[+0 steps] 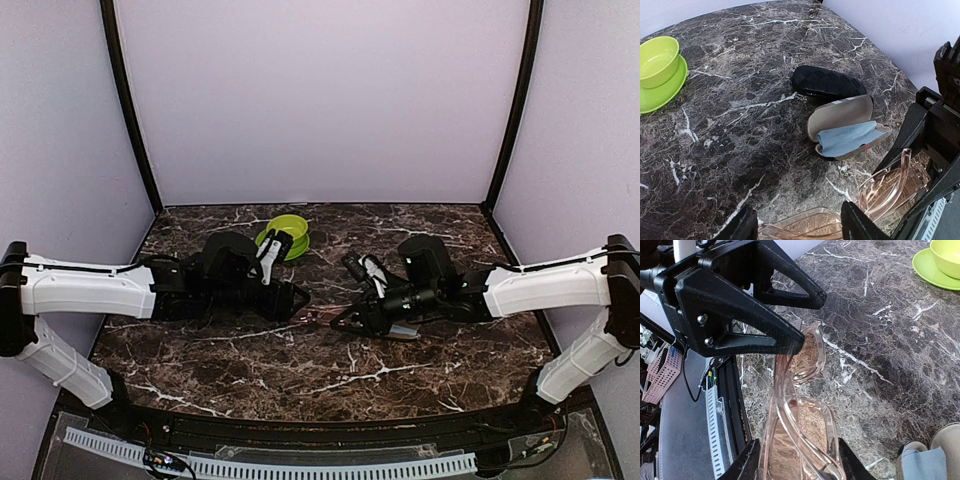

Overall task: Organize the sunglasses
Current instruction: Close the right temple of the sunglasses, then pass from the right arm to the left

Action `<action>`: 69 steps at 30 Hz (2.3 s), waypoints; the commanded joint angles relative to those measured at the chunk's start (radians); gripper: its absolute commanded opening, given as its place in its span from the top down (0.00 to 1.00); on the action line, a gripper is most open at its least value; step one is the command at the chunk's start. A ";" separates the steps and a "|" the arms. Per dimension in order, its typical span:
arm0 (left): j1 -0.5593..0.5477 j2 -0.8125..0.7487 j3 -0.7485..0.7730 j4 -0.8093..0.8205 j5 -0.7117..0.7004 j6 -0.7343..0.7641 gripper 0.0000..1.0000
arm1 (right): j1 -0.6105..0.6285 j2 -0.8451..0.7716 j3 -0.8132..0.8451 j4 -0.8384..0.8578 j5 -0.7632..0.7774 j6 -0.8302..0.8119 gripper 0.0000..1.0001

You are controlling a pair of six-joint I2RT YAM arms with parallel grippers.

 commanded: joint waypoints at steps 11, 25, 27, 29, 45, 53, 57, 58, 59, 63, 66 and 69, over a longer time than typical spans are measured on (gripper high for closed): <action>-0.012 -0.053 0.052 -0.033 0.012 0.158 0.36 | 0.009 -0.010 0.002 0.020 -0.006 -0.018 0.71; -0.012 -0.101 0.083 -0.118 0.283 0.416 0.36 | 0.009 -0.041 0.031 -0.104 -0.060 -0.003 0.71; -0.011 -0.112 0.070 -0.123 0.302 0.484 0.33 | 0.009 -0.036 0.048 -0.125 -0.064 0.027 0.72; -0.016 -0.129 0.045 -0.117 0.316 0.553 0.30 | 0.007 -0.026 0.066 -0.157 -0.068 0.066 0.72; -0.043 -0.183 -0.076 -0.112 0.343 0.879 0.22 | -0.051 -0.021 0.047 -0.093 -0.262 0.416 0.72; -0.086 -0.090 -0.043 -0.055 0.209 0.952 0.21 | -0.051 0.002 0.038 -0.045 -0.300 0.467 0.72; -0.112 -0.033 -0.013 -0.031 0.139 0.975 0.21 | -0.050 0.010 0.031 -0.023 -0.310 0.483 0.73; -0.118 -0.022 -0.008 -0.028 0.124 0.980 0.21 | -0.049 0.013 0.031 -0.021 -0.311 0.486 0.73; -0.124 -0.010 -0.004 -0.026 0.109 0.985 0.22 | -0.050 0.015 0.029 -0.016 -0.311 0.489 0.73; -0.140 0.020 0.011 -0.010 0.060 0.987 0.25 | -0.049 0.031 0.020 -0.001 -0.312 0.496 0.73; -0.150 0.029 0.013 0.002 0.040 0.984 0.26 | -0.049 0.041 0.016 0.008 -0.313 0.499 0.73; -0.157 0.028 0.011 0.003 0.023 0.983 0.26 | -0.049 0.045 0.012 0.012 -0.317 0.499 0.73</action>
